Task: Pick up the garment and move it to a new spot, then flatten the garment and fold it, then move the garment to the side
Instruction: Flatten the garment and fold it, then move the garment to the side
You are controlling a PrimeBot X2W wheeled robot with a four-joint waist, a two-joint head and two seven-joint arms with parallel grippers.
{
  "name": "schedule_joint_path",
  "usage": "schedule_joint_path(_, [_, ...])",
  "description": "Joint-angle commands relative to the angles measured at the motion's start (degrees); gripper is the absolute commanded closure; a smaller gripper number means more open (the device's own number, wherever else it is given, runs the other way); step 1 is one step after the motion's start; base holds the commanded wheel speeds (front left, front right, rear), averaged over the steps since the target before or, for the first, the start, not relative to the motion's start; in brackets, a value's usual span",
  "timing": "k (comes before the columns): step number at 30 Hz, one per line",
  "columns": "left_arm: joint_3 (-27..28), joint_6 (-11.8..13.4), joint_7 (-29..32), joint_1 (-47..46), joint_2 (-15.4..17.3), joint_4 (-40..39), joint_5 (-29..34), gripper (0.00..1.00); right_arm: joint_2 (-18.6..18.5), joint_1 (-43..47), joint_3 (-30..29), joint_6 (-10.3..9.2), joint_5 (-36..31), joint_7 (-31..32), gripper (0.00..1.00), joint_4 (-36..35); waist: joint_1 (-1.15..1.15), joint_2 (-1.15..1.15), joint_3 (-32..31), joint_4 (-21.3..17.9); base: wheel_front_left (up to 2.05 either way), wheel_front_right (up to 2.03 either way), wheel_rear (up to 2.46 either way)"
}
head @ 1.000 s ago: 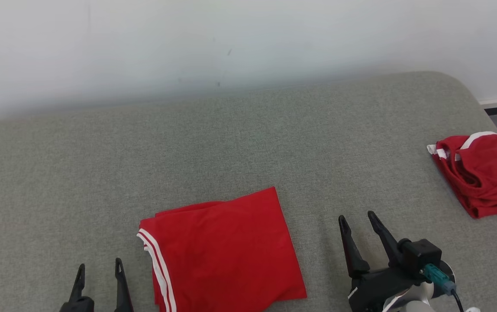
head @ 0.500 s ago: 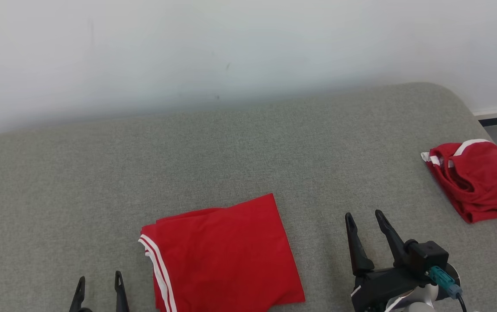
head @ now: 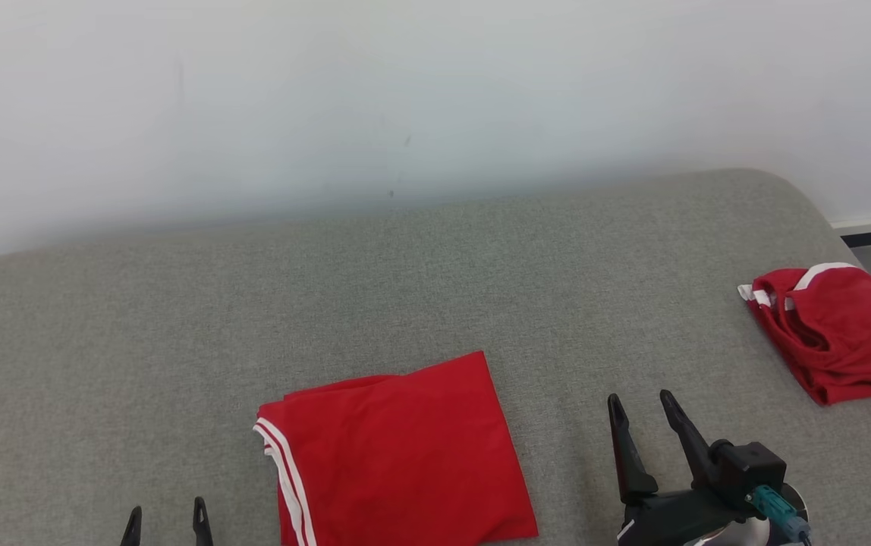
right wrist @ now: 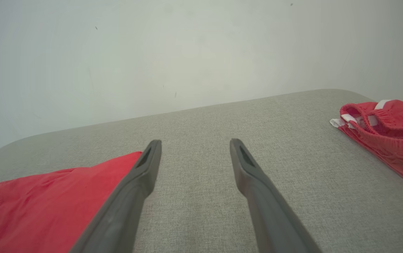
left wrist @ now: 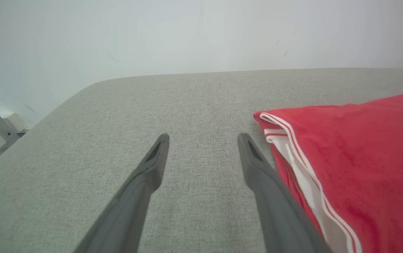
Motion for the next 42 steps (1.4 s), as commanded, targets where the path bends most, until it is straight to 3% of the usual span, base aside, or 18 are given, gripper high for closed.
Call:
schedule_joint_path(1, [0.27,-0.06,-0.16,0.78,0.01,0.23,-0.05,0.0,0.2,1.03,0.18,-0.17,-0.45,0.04,0.0,0.18,0.0,0.0,-0.39,0.15,0.0,0.0,0.0])
schedule_joint_path(22, [2.94,-2.03,-0.16,0.36,0.01,0.83,0.34,0.0,0.23,1.77,1.81,-0.17,0.73,0.04,0.0,0.5,0.0,0.0,-0.08,1.4,0.0,0.0,0.0])
schedule_joint_path(42, [-4.03,-0.46,-0.16,-4.62,0.01,0.08,-1.82,0.0,-0.38,-4.03,8.03,-0.17,3.39,0.04,0.0,5.62,0.0,0.0,9.35,7.37,0.0,0.0,0.0])
